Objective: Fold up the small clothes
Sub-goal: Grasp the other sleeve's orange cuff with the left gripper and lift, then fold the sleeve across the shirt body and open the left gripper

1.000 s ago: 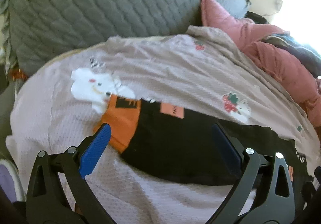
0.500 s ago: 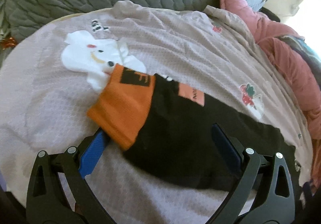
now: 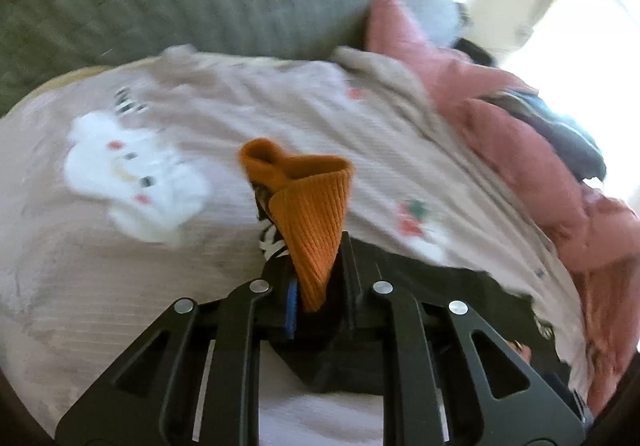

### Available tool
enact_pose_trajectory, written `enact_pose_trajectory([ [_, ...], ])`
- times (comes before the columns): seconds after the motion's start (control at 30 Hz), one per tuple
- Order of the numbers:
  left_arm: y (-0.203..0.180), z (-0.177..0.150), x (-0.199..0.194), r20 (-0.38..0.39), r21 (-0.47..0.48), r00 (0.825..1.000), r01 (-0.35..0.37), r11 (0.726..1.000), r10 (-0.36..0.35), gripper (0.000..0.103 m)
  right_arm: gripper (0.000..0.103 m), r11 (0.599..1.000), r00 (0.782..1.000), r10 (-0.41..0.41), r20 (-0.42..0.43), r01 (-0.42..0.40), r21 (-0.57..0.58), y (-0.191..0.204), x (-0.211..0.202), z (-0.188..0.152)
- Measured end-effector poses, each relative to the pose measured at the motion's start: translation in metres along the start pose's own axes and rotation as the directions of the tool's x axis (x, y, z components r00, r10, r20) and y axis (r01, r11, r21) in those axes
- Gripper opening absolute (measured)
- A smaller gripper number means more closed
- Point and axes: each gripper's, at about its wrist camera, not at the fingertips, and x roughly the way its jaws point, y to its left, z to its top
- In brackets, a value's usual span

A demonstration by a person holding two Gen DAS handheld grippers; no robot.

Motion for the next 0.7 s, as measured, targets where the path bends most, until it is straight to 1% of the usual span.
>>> enact_pose_trajectory([
  [0.07,-0.015,-0.003,-0.010,0.004,0.040,0.996,0.086,0.995,-0.086,0.008,0.098,1.000,1.000,-0.002,0.006,0.002,0.019,-0.009,-0.008,-0.003],
  [0.2,-0.050,-0.015,-0.027,0.010,0.150,0.983,0.181,0.972,-0.185,0.007,0.098,0.997,1.000,-0.027,0.012,0.026,0.074,-0.035,-0.026,-0.012],
  [0.27,-0.070,-0.024,-0.031,-0.012,0.194,0.970,0.239,0.951,-0.242,0.007,0.098,0.994,0.999,-0.045,0.011,0.044,0.097,-0.049,-0.034,-0.016],
  [0.3,-0.080,-0.029,-0.031,-0.030,0.209,0.961,0.274,0.939,-0.274,0.007,0.098,0.992,0.998,-0.058,0.014,0.056,0.112,-0.058,-0.040,-0.020],
  [0.37,-0.097,-0.040,-0.032,-0.056,0.236,0.947,0.321,0.917,-0.317,0.007,0.098,0.989,0.997,-0.079,0.017,0.077,0.130,-0.072,-0.049,-0.025],
  [0.47,-0.128,-0.061,-0.034,-0.107,0.305,0.927,0.375,0.875,-0.360,0.007,0.098,0.979,0.992,-0.121,0.024,0.116,0.168,-0.097,-0.066,-0.035],
  [0.53,-0.146,-0.074,-0.035,-0.135,0.346,0.917,0.399,0.849,-0.376,0.007,0.098,0.970,0.988,-0.150,0.032,0.141,0.200,-0.116,-0.078,-0.042],
  [0.63,-0.169,-0.097,-0.031,-0.200,0.383,0.897,0.441,0.812,-0.393,0.007,0.098,0.953,0.981,-0.193,0.032,0.180,0.243,-0.141,-0.093,-0.055],
  [0.7,-0.177,-0.108,-0.027,-0.225,0.405,0.900,0.434,0.805,-0.372,0.007,0.098,0.943,0.976,-0.217,0.027,0.203,0.264,-0.153,-0.099,-0.062],
])
